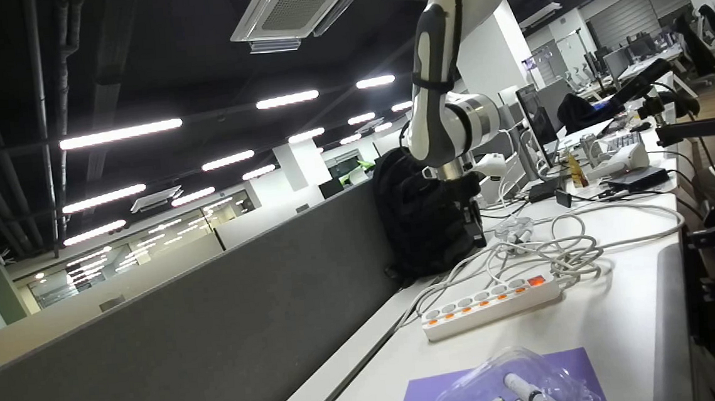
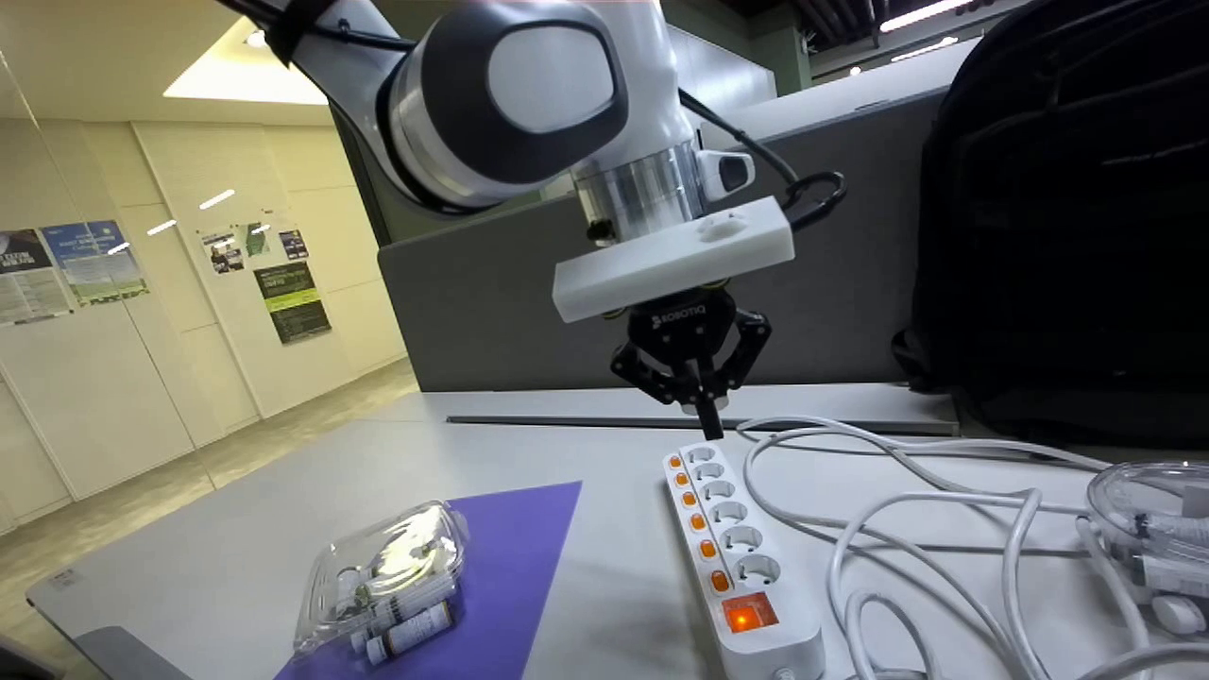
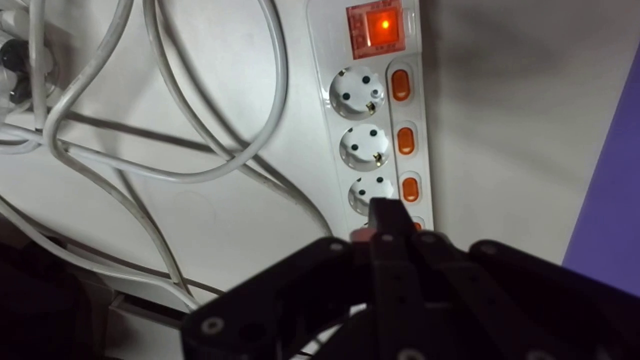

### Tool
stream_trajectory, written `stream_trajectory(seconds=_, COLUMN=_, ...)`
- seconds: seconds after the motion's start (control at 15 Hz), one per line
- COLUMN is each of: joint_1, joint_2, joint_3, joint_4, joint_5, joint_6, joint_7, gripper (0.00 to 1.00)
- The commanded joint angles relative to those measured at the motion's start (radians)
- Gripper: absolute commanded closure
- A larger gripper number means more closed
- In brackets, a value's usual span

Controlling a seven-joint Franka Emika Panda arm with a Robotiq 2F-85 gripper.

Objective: Press on a switch on the extension cable

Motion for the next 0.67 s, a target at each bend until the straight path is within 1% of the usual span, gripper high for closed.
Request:
stream_trajectory(seconds=0.0, joint_1=-0.031, joint_2=-0.002, joint_3=0.029, joint_4=0.000, joint_5=-0.016, joint_6=-0.001, joint_7=0.012, gripper=0.99)
stream_trajectory(seconds=0.07, joint_1=-0.032, joint_2=-0.002, joint_3=0.029, joint_4=0.000, joint_5=-0.016, joint_6=-0.001, joint_7=0.010, gripper=1.00)
stream_trajectory(seconds=0.13, joint_1=-0.027, joint_2=0.011, joint_3=0.023, joint_4=0.003, joint_5=-0.033, joint_6=0.011, joint_7=0.037, gripper=1.00)
stream_trajectory(seconds=0.27, joint_1=-0.032, joint_2=0.051, joint_3=0.031, joint_4=0.030, joint_5=-0.031, joint_6=-0.005, joint_7=0.035, gripper=1.00)
stream_trajectory(seconds=0.6, joint_1=-0.045, joint_2=0.151, joint_3=0.041, joint_4=0.084, joint_5=-0.062, joint_6=0.003, joint_7=0.051, gripper=1.00)
